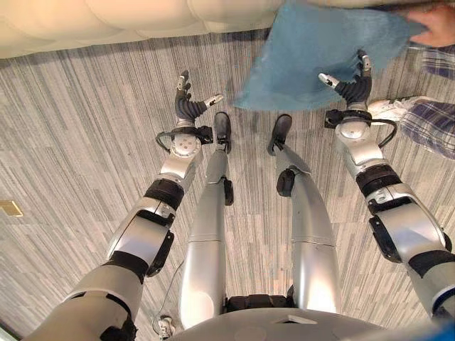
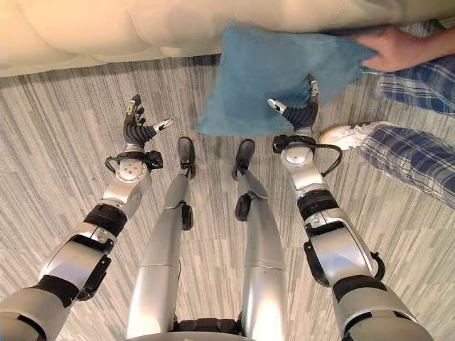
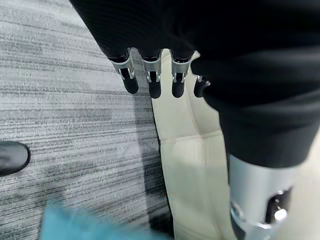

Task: Pick up all the scattered cushions and arrange them neatly on the sofa.

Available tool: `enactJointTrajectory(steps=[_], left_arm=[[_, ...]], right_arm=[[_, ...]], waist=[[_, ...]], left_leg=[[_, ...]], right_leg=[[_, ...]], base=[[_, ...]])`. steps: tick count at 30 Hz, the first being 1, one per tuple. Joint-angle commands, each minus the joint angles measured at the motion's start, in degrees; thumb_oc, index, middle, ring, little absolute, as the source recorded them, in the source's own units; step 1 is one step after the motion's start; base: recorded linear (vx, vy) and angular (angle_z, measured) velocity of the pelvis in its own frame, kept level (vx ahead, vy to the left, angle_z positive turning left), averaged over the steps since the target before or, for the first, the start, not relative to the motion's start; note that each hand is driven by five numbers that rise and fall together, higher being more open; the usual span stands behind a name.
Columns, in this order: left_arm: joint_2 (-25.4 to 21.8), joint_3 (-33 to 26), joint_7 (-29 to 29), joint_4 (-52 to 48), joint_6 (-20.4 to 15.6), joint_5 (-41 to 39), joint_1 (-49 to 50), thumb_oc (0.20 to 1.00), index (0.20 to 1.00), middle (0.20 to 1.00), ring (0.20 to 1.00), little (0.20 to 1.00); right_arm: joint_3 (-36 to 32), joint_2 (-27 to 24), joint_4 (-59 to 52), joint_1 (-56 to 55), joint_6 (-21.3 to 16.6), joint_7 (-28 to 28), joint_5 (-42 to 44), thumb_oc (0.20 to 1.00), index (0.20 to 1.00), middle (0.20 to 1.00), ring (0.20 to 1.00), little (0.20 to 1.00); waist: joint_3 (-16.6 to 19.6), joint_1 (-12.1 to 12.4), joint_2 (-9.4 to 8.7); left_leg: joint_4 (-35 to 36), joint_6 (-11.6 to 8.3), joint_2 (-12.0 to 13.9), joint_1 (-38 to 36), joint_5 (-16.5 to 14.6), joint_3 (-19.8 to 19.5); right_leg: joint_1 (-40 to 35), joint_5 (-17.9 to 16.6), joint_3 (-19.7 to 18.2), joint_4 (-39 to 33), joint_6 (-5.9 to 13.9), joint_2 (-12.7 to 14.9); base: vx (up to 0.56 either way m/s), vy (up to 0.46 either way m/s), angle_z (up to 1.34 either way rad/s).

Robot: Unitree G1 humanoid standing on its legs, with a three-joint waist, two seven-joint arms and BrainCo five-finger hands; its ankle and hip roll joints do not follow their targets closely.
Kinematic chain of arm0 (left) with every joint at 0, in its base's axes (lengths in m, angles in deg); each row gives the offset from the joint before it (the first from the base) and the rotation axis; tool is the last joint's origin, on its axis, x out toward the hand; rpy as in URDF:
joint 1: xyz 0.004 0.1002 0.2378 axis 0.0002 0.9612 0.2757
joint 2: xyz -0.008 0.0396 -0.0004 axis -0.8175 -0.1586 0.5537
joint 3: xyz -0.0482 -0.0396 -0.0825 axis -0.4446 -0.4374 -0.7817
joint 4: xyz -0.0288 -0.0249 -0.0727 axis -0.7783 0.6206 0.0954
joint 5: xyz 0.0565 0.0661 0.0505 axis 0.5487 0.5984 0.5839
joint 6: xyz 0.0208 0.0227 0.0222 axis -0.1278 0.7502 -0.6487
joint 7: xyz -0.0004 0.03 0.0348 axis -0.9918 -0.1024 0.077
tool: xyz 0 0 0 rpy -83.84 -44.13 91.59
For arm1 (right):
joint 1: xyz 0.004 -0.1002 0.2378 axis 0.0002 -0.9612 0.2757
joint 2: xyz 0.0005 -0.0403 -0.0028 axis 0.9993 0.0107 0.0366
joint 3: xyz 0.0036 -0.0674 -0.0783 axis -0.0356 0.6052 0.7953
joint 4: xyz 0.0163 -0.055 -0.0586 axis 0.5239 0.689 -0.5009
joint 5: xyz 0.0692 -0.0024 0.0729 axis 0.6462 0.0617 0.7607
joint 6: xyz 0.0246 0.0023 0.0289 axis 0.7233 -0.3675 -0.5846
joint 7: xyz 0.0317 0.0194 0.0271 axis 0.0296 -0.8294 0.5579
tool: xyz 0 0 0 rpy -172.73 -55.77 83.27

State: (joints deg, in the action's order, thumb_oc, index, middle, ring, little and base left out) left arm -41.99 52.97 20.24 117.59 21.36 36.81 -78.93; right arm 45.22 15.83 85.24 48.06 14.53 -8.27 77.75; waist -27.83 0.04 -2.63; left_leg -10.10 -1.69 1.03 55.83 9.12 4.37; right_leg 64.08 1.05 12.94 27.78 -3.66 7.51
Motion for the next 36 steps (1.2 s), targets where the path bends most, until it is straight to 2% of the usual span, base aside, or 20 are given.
enactJointTrajectory(steps=[1,8,13,14,17,19,22,23,24,25,28,29,30,31,33,36], left_arm=[[1.83,-1.01,0.16,1.62,-0.91,2.5,9.04,1.0,1.0,1.0,1.0,1.0],[3.47,-0.74,-2.43,3.31,0.74,4.46,15.98,1.0,1.0,1.0,1.0,1.0],[4.07,0.13,-5.4,6.53,2.83,6.9,22.36,1.0,1.0,1.0,1.0,1.0],[3.89,0.37,-6.02,7.27,3.03,7.25,23.35,1.0,1.0,1.0,1.0,1.0],[3.09,0.6,-8.53,11.88,4.61,11.3,27.69,1.0,1.0,1.0,1.0,1.0],[2.72,0.73,-9.91,14.62,5.35,13.8,29.64,1.0,1.0,1.0,1.0,1.0],[2.72,0.73,-9.91,14.62,5.35,13.8,29.64,1.0,1.0,1.0,1.0,1.0],[2.43,-0.47,-11.25,18.79,6.29,16.27,32.31,1.0,1.0,1.0,1.0,1.0],[2.38,-2.17,-11.9,22.19,6.94,18.13,34.94,1.0,1.0,1.0,1.0,1.0],[2.67,-3.18,-12.46,23.28,7.25,19.04,36.91,1.0,1.0,1.0,1.0,1.0],[3.29,-3.58,-12.88,23.81,7.08,19.74,38.25,1.0,1.0,1.0,1.0,1.0],[3.45,-3.57,-13.12,23.69,7.18,19.75,38.47,1.0,1.0,1.0,1.0,1.0],[3.89,-3.03,-13.35,23.29,6.87,20.32,38.57,1.0,1.0,1.0,1.0,1.0],[3.93,-2.97,-13.34,23.09,6.83,20.2,38.53,1.0,1.0,1.0,1.0,1.0],[4.14,-3.52,-13.66,23.02,7.02,20.65,39.42,1.0,1.0,1.0,1.0,1.0],[4.01,-4.08,-13.89,23.25,7.27,20.96,40.25,1.0,1.0,1.0,1.0,1.0]], right_arm=[[2.27,2.14,0.67,-9.86,-2.39,-1.03,-1.4,1.0,1.0,1.0,1.0,1.0],[1.11,3.67,0.94,-18.61,-1.72,-4.18,-1.57,1.0,1.0,1.0,1.0,1.0],[0.7,5.11,4.42,-26.79,0.15,-7.3,-1.65,1.0,1.0,1.0,1.0,1.0],[0.77,5.03,5.45,-27.83,0.53,-7.72,-1.98,1.0,1.0,1.0,1.0,1.0],[1.44,4.39,10.03,-32.44,2.29,-10.02,-5.08,1.0,1.0,1.0,1.0,1.0],[1.66,4.06,13.07,-34.47,3.08,-11.26,-7.01,1.0,1.0,1.0,1.0,1.0],[1.66,4.06,13.07,-34.47,3.08,-11.26,-7.01,1.0,1.0,1.0,1.0,1.0],[0.73,3.67,15.7,-37.42,3.65,-12.67,-8.97,1.0,1.0,1.0,1.0,1.0],[-0.24,3.36,18.44,-39.81,3.64,-13.72,-10.75,1.0,1.0,1.0,1.0,1.0],[-0.04,3.01,19.97,-41.41,3.82,-14.37,-12.46,1.0,1.0,1.0,1.0,1.0],[0.02,2.76,20.83,-42.76,3.76,-14.88,-13.63,1.0,1.0,1.0,1.0,1.0],[-0.07,2.68,21.06,-42.85,3.96,-15.13,-13.75,1.0,1.0,1.0,1.0,1.0],[-0.22,2.59,21.66,-43.17,3.92,-15.44,-13.65,1.0,1.0,1.0,1.0,1.0],[-0.01,2.48,21.8,-43.14,4.14,-15.51,-13.83,1.0,1.0,1.0,1.0,1.0],[0.43,2.52,22.08,-43.32,4.33,-15.63,-15.04,1.0,1.0,1.0,1.0,1.0],[0.61,2.93,22.25,-43.71,4.66,-16.06,-15.89,1.0,1.0,1.0,1.0,1.0]], waist=[[11.62,-1.11,0.69],[12.76,-1.01,0.09],[12.78,-0.91,-0.56],[12.45,-1.1,-0.82],[13.36,-1.25,-1.3],[14.01,-1.29,-1.28],[14.0,-1.29,-1.28],[15.57,-1.65,-1.21],[16.75,-1.79,-1.48],[17.29,-1.52,-2.23],[17.9,-1.34,-2.85],[17.88,-1.22,-2.96],[18.56,-0.6,-3.17],[18.63,-0.47,-3.21],[19.73,-0.06,-3.06],[20.78,-0.01,-3.6]], left_leg=[[-1.25,-4.13,1.72,3.78,-5.37,-2.55],[0.01,-3.73,0.99,-5.51,-6.76,-1.95],[1.41,-3.46,0.37,-17.36,-8.16,-1.53],[1.89,-2.96,-0.1,-18.96,-6.66,-1.25],[3.99,-2.63,-0.24,-27.94,-7.32,-0.74],[5.21,-2.45,-0.18,-32.02,-7.57,-0.56],[5.21,-2.45,-0.18,-32.03,-7.57,-0.56],[6.14,-2.59,0.69,-36.74,-7.99,-0.46],[5.35,-3.12,1.85,-41.17,-9.11,-0.4],[1.64,-3.49,2.03,-41.96,-10.48,-1.17],[-1.84,-4.13,2.28,-42.07,-10.94,-0.87],[-2.3,-4.06,1.95,-42.22,-11.05,-0.68],[-1.1,-3.33,-1.16,-41.96,-11.49,-1.34],[-0.95,-3.18,-1.91,-41.5,-11.47,-1.49],[1.53,-1.96,-3.19,-43.75,-12.28,-2.71],[2.16,-1.43,-3.26,-45.78,-12.7,-2.97]], right_leg=[[-2.22,-3.26,-3.18,-11.8,10.44,1.66],[-10.47,-3.35,-3.04,-13.59,10.54,1.77],[-23.06,-3.32,-2.1,-17.12,10.57,1.39],[-25.09,-4.96,-1.56,-18.45,10.18,1.64],[-35.08,-4.65,-1.68,-21.78,10.46,0.76],[-39.2,-3.99,-1.87,-22.52,10.5,0.3],[-39.21,-3.99,-1.87,-22.52,10.5,0.3],[-44.01,-2.56,-1.96,-22.71,10.29,-0.28],[-49.92,-0.97,-2.14,-23.95,9.74,-1.6],[-53.5,-0.12,-2.32,-25.72,9.05,-2.55],[-57.11,0.49,-1.53,-27.68,8.62,-2.66],[-57.78,0.4,-1.42,-27.97,8.59,-2.57],[-58.74,0.09,-1.18,-28.11,8.62,-2.64],[-58.72,-0.02,-1.3,-27.95,8.69,-2.78],[-59.64,-0.12,-2.22,-28.43,8.93,-3.84],[-61.25,0.13,-2.68,-28.58,9.46,-4.07]], base=[[0.0,0.0,0.0],[0.0,0.016,-0.01],[0.0,0.004,-0.03],[-0.01,0.017,-0.08],[0.1,0.018,-0.06],[0.1,0.0,-0.16],[0.05,-0.013,-0.03],[0.21,-0.134,-0.01],[0.27,-0.243,0.03],[0.18,-0.233,0.11],[0.09,-0.099,0.1],[0.1,-0.037,0.16],[0.08,-0.008,0.22],[0.1,0.02,0.17],[0.11,0.044,0.02],[0.17,0.062,-0.21]])
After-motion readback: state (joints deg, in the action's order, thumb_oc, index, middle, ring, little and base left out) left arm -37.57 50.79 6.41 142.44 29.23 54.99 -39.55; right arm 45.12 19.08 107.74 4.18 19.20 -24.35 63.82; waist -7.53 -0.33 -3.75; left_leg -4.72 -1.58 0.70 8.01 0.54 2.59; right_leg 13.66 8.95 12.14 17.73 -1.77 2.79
